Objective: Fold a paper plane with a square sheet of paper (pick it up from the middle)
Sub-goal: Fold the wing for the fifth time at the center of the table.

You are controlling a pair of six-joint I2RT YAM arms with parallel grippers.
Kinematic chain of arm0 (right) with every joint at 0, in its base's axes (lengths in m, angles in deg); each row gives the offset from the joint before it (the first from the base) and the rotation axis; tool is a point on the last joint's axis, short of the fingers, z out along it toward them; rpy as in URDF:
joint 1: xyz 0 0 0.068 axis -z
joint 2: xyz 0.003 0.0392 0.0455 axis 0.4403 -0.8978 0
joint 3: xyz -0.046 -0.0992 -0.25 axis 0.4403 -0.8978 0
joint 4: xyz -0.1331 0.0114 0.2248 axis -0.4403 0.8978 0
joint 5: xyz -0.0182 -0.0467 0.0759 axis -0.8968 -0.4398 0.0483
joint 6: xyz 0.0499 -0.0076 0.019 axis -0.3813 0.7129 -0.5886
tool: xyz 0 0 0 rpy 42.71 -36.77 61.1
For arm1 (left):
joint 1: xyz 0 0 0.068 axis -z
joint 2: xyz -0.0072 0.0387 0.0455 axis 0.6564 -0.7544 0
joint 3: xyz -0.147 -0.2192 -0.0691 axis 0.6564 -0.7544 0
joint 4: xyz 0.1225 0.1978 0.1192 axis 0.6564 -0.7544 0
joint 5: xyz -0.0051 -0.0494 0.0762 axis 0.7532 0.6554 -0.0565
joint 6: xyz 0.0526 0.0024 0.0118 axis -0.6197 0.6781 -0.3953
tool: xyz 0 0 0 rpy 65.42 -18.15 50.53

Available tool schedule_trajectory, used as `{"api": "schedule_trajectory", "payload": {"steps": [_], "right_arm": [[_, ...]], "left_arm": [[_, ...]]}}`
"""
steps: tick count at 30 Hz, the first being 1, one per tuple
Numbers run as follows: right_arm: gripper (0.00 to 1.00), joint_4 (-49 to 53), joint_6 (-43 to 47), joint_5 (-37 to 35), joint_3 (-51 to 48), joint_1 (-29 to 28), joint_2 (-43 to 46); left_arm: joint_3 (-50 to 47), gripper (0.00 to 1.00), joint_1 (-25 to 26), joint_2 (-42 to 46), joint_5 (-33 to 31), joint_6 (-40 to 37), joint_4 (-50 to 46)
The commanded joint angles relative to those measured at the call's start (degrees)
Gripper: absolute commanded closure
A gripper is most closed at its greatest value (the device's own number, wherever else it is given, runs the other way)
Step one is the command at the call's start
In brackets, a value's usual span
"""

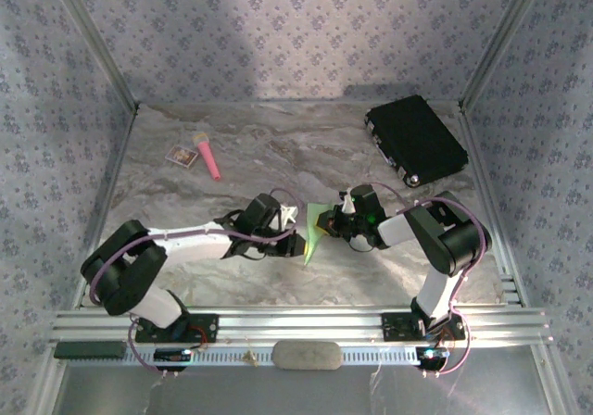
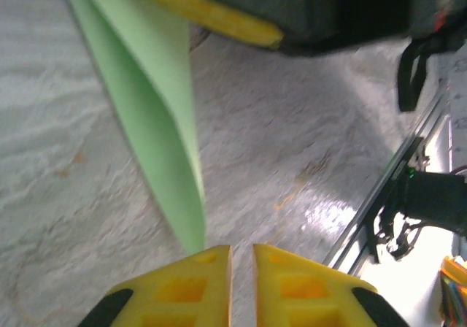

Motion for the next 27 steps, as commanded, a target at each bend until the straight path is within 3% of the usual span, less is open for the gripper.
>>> {"api": "schedule_trajectory", "payload": {"steps": [1,16,27], "right_arm": [[0.99,6.9,1.4,-5.1,-0.5,-0.3,-1.4],[1.00,6.9,1.2,-5.0,-0.6,-0.4,-1.3],[1.00,7.2,1.3,-5.1,-0.5,-0.4,-1.4]], "left_arm": [[4.8,0.89,-0.5,-3.5,1.9,-0.8,-0.6],[14.6,0.90,-0.5,-16.5,6.0,-2.7,-1.2],[15.9,0.89,-0.4,-18.8,4.1,-6.0,-6.1]]}}
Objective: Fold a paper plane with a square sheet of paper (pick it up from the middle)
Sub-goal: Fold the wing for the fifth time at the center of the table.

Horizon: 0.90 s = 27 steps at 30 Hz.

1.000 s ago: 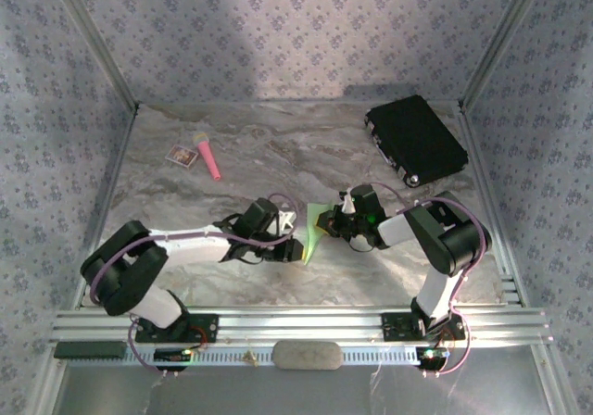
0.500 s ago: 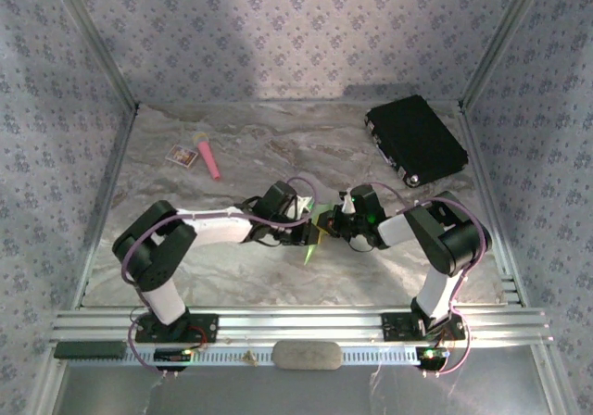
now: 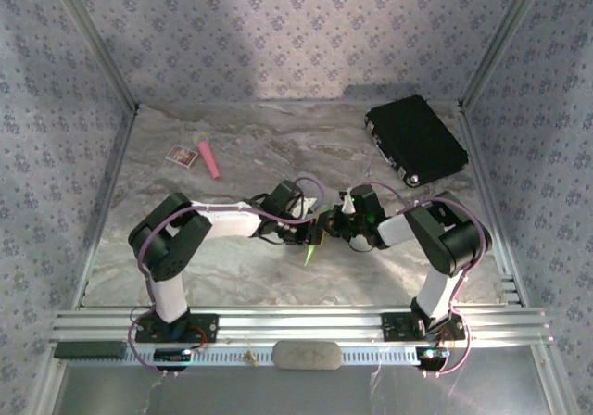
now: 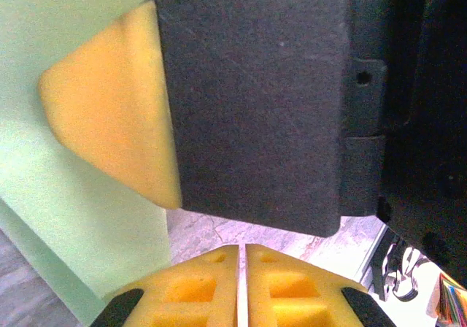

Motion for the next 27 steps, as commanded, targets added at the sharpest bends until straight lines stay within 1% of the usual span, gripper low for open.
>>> {"api": "schedule_trajectory", "payload": {"steps": [1,7,12,20,27], "right_arm": [[1.00,7.0,1.2,-4.8,-0.6,-0.3,-1.5],[1.00,7.2,1.3,-4.8,-0.6,-0.3,-1.6],[1.00,7.4,1.3,-4.8,-0.6,-0.3,-1.5],[1.00,7.8,1.5,-5.0,-0.5,-0.2,-1.5],[1.00,8.1,1.5,-5.1,-0.4,-0.2,-1.5]], "left_arm": [[0.9,0.90,0.0,-1.3,-0.5,-2.7,-3.4],[0.5,0.90,0.6,-1.8,-3.2,-5.2,-6.9],[-1.0,0.91,0.9,-0.8,-4.7,-5.8,-7.7],[-4.5,0.91,2.3,1.1,-4.3,-5.4,-7.5],[-9.3,0.90,3.4,4.7,-3.2,-3.9,-6.2]]}}
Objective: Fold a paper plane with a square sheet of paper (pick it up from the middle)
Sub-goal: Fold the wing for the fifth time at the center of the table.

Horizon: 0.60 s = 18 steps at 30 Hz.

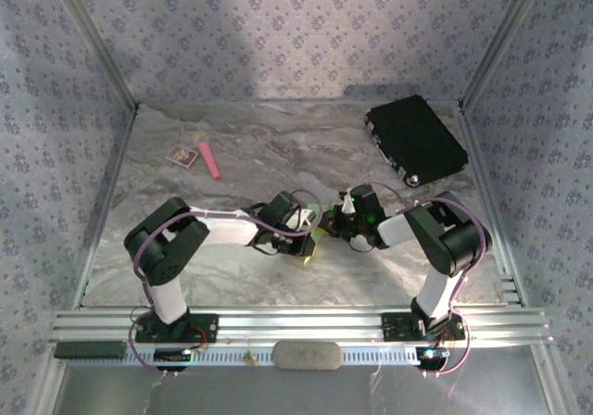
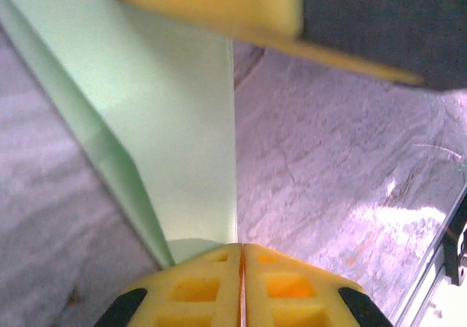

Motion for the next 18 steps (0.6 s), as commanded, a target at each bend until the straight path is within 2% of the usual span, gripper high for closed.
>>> {"api": "schedule_trajectory", "payload": {"steps": [1,13,18], "right_arm": [[1.00,7.7,1.6,-5.1,-0.5,-0.2,-1.5],[1.00,7.9,1.4,-5.1,-0.7,-0.2,-1.1],[1.00,7.9,1.4,-5.3,-0.8,-0.2,-0.9]], "left_arm": [[-3.5,0.91,1.5,2.2,2.0,0.5,-5.3],[-6.7,0.91,3.6,5.9,1.4,0.2,-7.6],[-7.6,0.92,4.0,8.7,-0.8,1.0,-8.4]]}}
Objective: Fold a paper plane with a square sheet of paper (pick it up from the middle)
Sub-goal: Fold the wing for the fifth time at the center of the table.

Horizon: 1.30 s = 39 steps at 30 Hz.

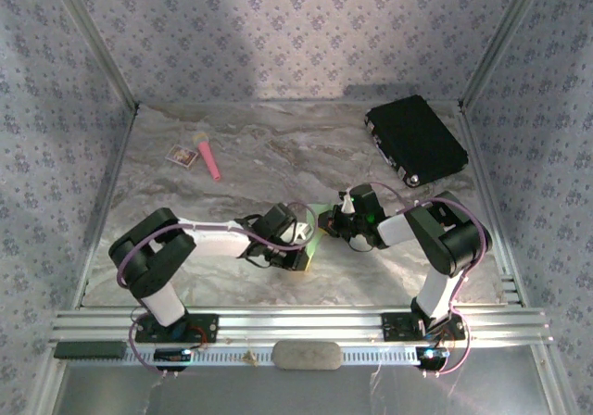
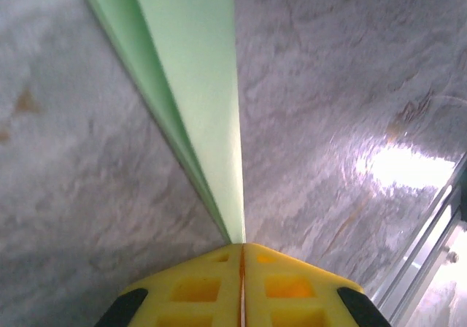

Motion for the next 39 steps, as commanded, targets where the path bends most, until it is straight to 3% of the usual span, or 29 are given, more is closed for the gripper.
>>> {"api": "schedule_trajectory", "payload": {"steps": [1,9,13,17,31,39], "right_arm": [[1.00,7.4,1.4,-4.9,-0.9,-0.1,-1.0],[1.00,7.2,1.2,-4.9,-0.9,-0.2,-0.9],[1.00,7.2,1.2,-5.0,-0.9,-0.3,-0.9],[1.00,7.0,1.0,-4.9,-0.9,-0.2,-0.9],[1.00,6.3,0.7,-4.7,-1.1,-0.2,-0.4],[0.99,6.5,0.8,-4.1,-0.8,0.1,0.6]], "left_arm": [[-1.7,0.92,0.7,3.7,0.0,0.5,-5.2],[-1.3,0.93,-1.5,12.4,-2.0,2.0,-2.3],[2.0,0.93,-4.3,8.1,1.5,4.4,3.2],[8.4,0.93,-4.4,1.4,2.4,3.5,2.8],[14.1,0.94,-4.9,-9.2,-2.7,3.8,1.9],[11.4,0.97,-4.7,-9.3,-5.5,3.2,-0.6]]}}
